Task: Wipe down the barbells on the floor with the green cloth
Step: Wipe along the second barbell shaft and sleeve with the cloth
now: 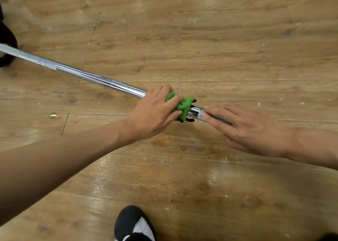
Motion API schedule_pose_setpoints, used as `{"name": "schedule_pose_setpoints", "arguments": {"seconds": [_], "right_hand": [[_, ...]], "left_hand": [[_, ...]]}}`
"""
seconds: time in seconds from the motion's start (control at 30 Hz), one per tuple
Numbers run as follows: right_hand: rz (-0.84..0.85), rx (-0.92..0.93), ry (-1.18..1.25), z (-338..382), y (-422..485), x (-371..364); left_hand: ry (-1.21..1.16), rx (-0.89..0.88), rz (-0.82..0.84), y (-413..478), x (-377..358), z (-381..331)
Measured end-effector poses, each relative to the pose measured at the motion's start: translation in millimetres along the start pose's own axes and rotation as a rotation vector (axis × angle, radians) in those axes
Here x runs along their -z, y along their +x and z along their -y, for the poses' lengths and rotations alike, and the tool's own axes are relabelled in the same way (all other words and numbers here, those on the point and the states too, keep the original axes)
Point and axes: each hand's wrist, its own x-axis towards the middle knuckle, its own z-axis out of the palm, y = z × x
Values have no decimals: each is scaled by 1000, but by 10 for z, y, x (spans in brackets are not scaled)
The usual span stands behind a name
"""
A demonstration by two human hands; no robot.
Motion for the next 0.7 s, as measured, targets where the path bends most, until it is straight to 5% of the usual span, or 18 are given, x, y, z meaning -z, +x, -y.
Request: {"name": "schedule_pose_setpoints", "arguments": {"seconds": [0.3, 0.53, 0.7], "right_hand": [[11, -104, -108, 129, 406, -136], [-40, 10, -178, -61, 392, -181], [-11, -26, -120, -181, 423, -173]], "left_hand": [[106, -158, 25, 185, 101, 362], [31, 59, 24, -29, 177, 1064], [15, 78, -42, 164, 48, 613]]}}
